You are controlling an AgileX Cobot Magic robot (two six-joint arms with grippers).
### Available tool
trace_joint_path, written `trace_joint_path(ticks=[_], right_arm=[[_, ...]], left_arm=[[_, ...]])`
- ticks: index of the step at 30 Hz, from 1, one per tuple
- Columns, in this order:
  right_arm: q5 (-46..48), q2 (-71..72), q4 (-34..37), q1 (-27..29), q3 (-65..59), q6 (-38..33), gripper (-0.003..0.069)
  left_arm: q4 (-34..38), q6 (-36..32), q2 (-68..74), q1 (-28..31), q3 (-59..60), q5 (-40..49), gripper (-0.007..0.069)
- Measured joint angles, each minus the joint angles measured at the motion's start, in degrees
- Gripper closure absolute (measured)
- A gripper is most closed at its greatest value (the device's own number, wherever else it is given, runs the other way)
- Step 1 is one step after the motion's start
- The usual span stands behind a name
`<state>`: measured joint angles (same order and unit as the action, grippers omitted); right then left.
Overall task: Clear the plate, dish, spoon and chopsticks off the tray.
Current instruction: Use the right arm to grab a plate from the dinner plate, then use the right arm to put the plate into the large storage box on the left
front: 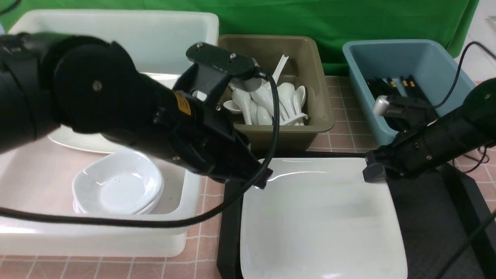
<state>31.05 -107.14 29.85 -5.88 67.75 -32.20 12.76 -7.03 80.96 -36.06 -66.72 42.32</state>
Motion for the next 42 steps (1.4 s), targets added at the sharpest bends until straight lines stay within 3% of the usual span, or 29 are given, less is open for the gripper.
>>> trace_joint_path(ticks=[6, 19, 29, 35, 42], right_arm=[[6.68, 12.39, 0.42, -0.23, 0.33, 0.06, 0.0586], [15.39, 18.88, -2.63, -1.23, 19.16, 4.30, 0.0583], [8.49, 9.77, 2.96, -8.10, 39.00, 9.57, 0.0583], [2.70, -1.26, 8.53, -14.54, 49.26, 11.19, 0.0583], [-7.76, -14.32, 9.22, -23.98, 57.34, 12.02, 0.0583]], left_arm=[[-4.51, 3.87, -2.72, 4.12, -5.42, 4.45, 0.0626], [-5.34, 0.93, -10.11, 24.70, -7.82, 9.45, 0.0626], [-4.72, -0.12, -11.10, 41.47, -7.88, 10.46, 0.0626], [0.04, -2.35, -11.10, 46.41, -7.88, 10.63, 0.0626], [2.31, -4.55, -11.10, 47.38, -7.93, 10.63, 0.0626]])
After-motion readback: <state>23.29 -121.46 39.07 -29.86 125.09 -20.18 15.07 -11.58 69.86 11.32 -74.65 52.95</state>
